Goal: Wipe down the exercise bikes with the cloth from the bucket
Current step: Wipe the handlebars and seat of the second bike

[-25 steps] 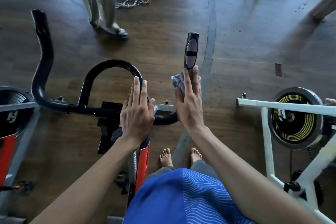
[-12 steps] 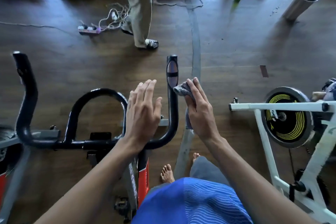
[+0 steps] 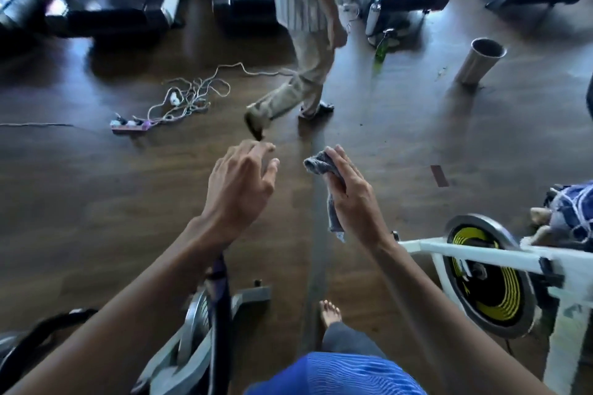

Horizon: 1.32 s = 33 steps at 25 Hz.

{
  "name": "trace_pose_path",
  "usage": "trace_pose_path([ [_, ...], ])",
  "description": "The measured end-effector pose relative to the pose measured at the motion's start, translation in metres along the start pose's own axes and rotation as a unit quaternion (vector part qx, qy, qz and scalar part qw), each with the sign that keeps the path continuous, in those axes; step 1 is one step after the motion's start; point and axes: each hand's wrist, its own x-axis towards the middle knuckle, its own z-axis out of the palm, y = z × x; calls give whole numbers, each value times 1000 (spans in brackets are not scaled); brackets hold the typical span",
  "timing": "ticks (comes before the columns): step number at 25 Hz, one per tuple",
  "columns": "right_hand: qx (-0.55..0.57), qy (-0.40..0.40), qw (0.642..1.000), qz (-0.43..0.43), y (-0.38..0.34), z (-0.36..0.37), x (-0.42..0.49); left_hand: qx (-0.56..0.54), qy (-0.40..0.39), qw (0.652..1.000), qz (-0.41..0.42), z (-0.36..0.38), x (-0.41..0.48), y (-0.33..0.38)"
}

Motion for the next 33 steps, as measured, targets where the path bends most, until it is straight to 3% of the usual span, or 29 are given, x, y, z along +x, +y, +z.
trace_pose_path([
  [8,12,-89,995,-51,-6,2,162,-5,-50,997,-64,-8,120,-13],
  [13,24,-210,974,-80,-31,98,242,9,24,983,-181,-29,155,-104],
  [18,17,-344,925,-161,-80,233,296,15,134,933,-333,-60,148,-207],
  [21,24,-457,865,-207,-120,313,296,33,203,874,-440,-86,115,-245],
  [24,44,-577,778,-245,-161,379,269,59,269,793,-544,-106,65,-262],
  [28,68,-717,626,-300,-200,442,212,87,356,644,-672,-113,7,-253],
  [33,103,-848,390,-345,-221,471,138,116,411,437,-792,-103,-20,-200],
])
